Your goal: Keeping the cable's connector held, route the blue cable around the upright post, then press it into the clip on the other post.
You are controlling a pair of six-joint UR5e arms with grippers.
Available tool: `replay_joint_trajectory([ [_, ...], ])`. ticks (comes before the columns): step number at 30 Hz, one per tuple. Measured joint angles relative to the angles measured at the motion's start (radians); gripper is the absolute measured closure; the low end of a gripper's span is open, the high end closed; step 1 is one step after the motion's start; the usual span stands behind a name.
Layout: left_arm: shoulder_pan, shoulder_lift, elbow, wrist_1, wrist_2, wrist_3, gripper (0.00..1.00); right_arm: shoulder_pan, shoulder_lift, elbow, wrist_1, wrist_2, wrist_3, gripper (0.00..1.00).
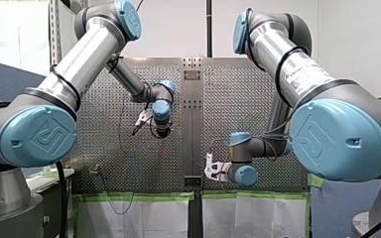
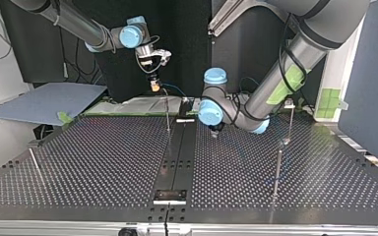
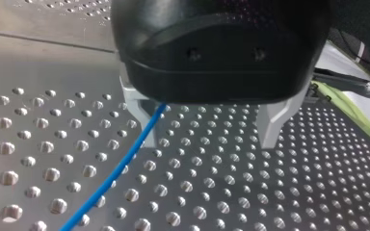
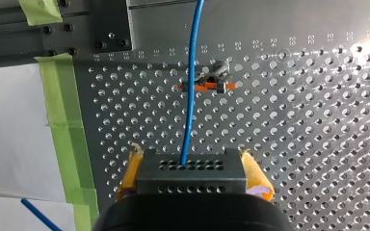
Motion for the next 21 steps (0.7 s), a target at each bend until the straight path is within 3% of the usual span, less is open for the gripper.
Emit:
replay_joint_trajectory([
  [11,-0.057,-0.056,0.000,0.015,0.038,-0.040,0.01,0.002,0.000,0.000,0.000,-0.001,-0.001,1.00],
  [21,-0.096,-0.063,0.000,0.018,0.045,-0.065,0.01,0.005,0.000,0.000,0.000,-0.001,0.000,1.00],
])
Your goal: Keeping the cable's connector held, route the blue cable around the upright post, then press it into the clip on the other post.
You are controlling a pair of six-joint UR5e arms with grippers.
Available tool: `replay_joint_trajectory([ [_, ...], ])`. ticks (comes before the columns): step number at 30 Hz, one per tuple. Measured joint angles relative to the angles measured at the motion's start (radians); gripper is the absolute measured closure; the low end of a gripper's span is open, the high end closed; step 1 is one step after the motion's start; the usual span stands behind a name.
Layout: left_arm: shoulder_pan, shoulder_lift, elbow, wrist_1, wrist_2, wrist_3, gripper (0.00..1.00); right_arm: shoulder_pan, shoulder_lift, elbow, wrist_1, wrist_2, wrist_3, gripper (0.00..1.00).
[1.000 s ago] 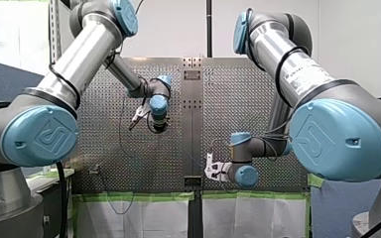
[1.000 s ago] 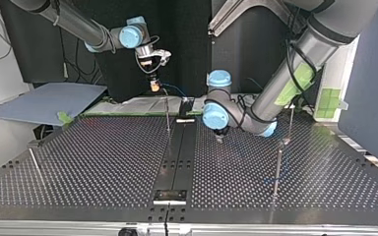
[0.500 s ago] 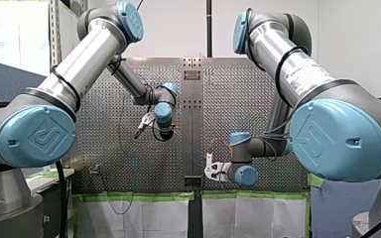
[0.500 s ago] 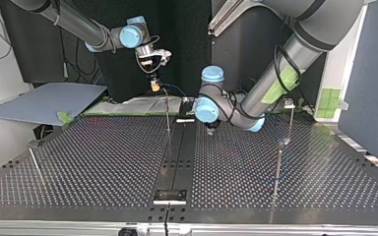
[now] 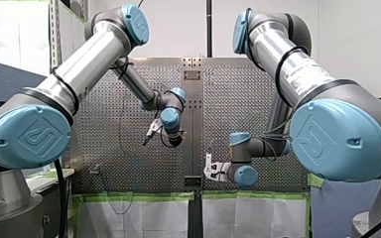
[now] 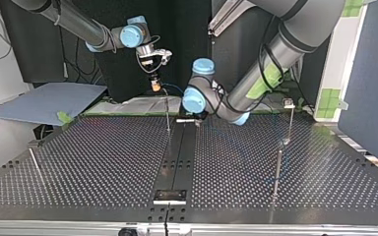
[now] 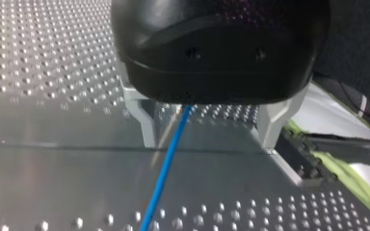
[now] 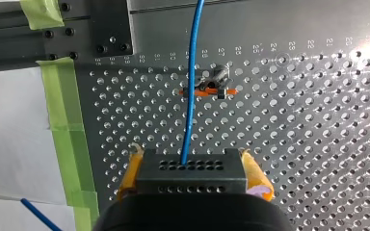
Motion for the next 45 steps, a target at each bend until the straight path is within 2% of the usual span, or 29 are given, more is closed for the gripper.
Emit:
replay_joint_trajectory([
  [16,-0.072,-0.109,0.000,-0.047,-0.009,0.023,0.01,0.003,0.000,0.000,0.005,0.000,0.001,1.00],
  [24,-0.107,-0.142,0.000,-0.066,0.045,0.027,0.01,0.003,0.000,0.000,0.005,0.000,0.000,1.00],
  [30,-0.125,-0.144,0.000,-0.067,0.094,0.001,0.01,0.003,0.000,0.000,0.006,0.000,0.000,1.00],
  [34,-0.133,-0.143,0.000,-0.067,0.107,-0.013,0.01,0.003,0.000,0.000,0.004,0.001,0.000,1.00],
  [42,-0.137,-0.143,0.000,-0.048,0.088,-0.069,0.01,0.003,0.000,0.000,0.005,0.000,0.000,1.00],
  [44,-0.138,-0.143,0.000,-0.037,0.072,-0.085,0.14,0.003,0.000,0.000,0.006,0.000,-0.001,1.00],
  [45,-0.138,-0.143,0.000,-0.033,0.065,-0.093,0.14,0.003,0.000,0.000,0.006,0.000,-0.001,1.00],
])
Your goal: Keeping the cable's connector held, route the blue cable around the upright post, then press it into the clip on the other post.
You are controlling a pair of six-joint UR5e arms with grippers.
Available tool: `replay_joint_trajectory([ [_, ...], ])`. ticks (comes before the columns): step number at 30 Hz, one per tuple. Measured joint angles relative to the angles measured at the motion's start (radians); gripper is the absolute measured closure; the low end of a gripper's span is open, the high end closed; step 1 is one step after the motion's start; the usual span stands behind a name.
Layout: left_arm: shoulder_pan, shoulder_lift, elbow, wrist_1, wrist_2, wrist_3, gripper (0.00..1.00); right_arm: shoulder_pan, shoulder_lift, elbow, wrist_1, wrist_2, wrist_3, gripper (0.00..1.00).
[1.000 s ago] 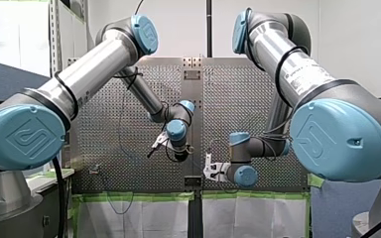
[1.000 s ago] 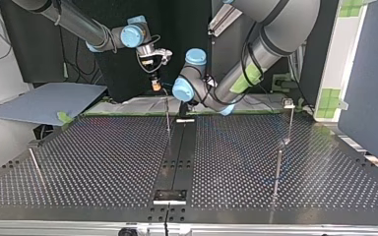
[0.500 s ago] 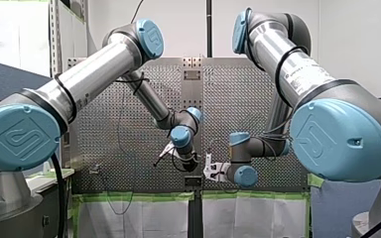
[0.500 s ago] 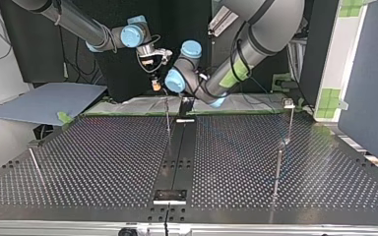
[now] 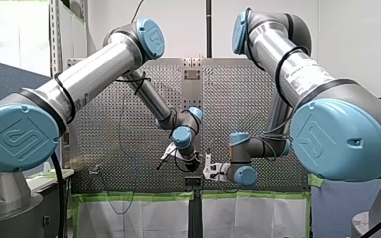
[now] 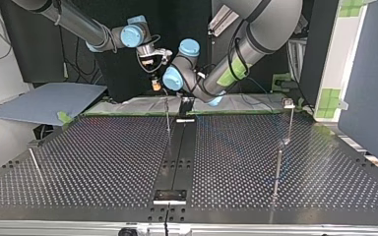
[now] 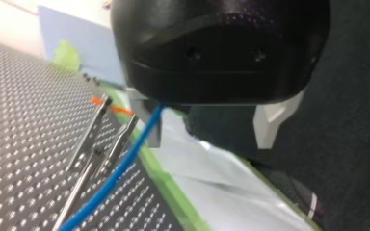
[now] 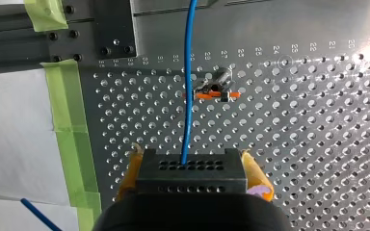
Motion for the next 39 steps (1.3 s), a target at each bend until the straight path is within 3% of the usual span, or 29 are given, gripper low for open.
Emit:
replay_joint_trajectory([
  [2,-0.001,0.000,0.000,0.009,-0.015,-0.016,0.39,0.000,0.000,0.000,0.002,0.000,-0.001,1.00],
  [3,-0.002,0.000,0.000,0.014,-0.019,-0.022,0.39,0.000,0.000,0.000,0.003,0.000,-0.002,1.00],
  [4,-0.002,0.000,0.000,0.018,-0.024,-0.028,0.50,0.000,0.000,0.000,0.004,0.000,-0.003,1.00],
  [5,-0.003,0.000,0.000,0.023,-0.030,-0.035,0.67,0.000,0.000,0.000,0.005,0.001,-0.004,1.00],
  [6,-0.004,0.000,0.000,0.027,-0.034,-0.039,0.67,0.000,0.000,0.000,0.006,0.001,-0.004,1.00],
  [8,-0.005,0.000,0.000,0.035,-0.044,-0.044,0.91,0.000,0.000,0.000,0.009,0.002,-0.006,1.00],
  [9,-0.006,0.000,0.000,0.038,-0.047,-0.046,0.91,0.000,0.000,0.000,0.010,0.002,-0.006,1.00],
  [10,-0.006,0.000,0.000,0.040,-0.049,-0.047,1.00,0.000,0.000,0.000,0.011,0.003,-0.008,1.00],
  [25,-0.011,-0.001,0.000,0.076,-0.047,-0.094,1.00,-0.006,0.004,0.000,0.020,0.023,-0.011,1.00],
  [34,-0.010,-0.001,0.000,0.098,-0.053,-0.112,1.00,-0.023,0.072,-0.009,0.003,0.035,-0.012,1.00],
  [39,-0.009,-0.001,0.000,0.113,-0.047,-0.128,1.00,-0.029,0.084,-0.022,0.006,0.035,-0.013,1.00],
])
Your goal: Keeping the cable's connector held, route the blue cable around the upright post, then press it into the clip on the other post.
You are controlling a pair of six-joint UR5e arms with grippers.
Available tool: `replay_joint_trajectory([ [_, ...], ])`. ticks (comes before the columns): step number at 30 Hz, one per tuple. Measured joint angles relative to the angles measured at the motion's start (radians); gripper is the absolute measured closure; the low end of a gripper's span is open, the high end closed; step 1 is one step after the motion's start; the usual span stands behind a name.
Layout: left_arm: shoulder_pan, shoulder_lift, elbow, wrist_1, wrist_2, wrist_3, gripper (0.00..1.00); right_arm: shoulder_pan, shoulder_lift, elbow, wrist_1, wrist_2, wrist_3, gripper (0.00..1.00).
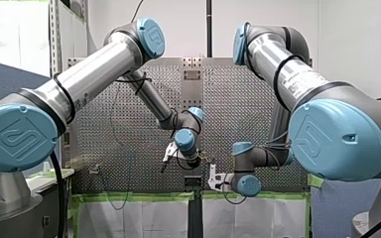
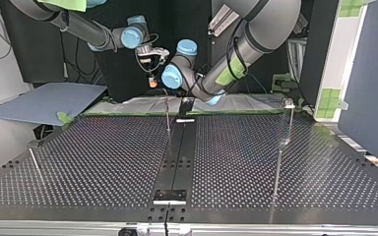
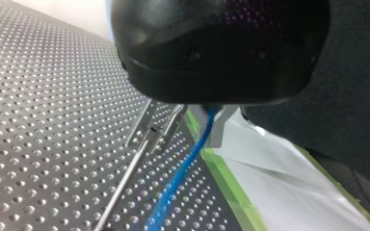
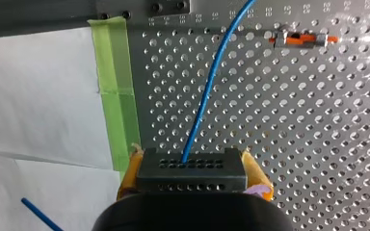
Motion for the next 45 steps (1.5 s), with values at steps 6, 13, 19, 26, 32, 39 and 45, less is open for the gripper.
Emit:
replay_joint_trajectory([
  [6,0.005,-0.008,0.000,0.004,0.009,-0.008,1.00,-0.006,0.002,-0.015,0.005,-0.001,-0.001,1.00],
  [13,0.007,-0.048,0.000,0.017,-0.016,0.015,1.00,-0.014,0.002,-0.041,0.008,-0.003,-0.009,1.00],
  [19,0.016,-0.054,0.000,0.064,-0.001,-0.016,1.00,-0.028,0.002,-0.072,0.033,-0.005,-0.016,1.00],
  [26,0.032,-0.055,0.000,0.126,0.023,-0.077,1.00,-0.046,0.002,-0.093,0.044,-0.007,-0.022,1.00],
  [32,0.043,-0.055,0.000,0.161,0.043,-0.125,1.00,-0.062,0.002,-0.112,0.048,-0.015,-0.023,1.00],
  [39,0.054,-0.060,0.000,0.174,0.067,-0.145,1.00,-0.080,0.002,-0.128,0.056,-0.019,-0.023,1.00],
  [45,0.057,-0.098,0.015,0.170,0.078,-0.151,1.00,-0.095,0.002,-0.134,0.056,-0.020,-0.023,1.00],
])
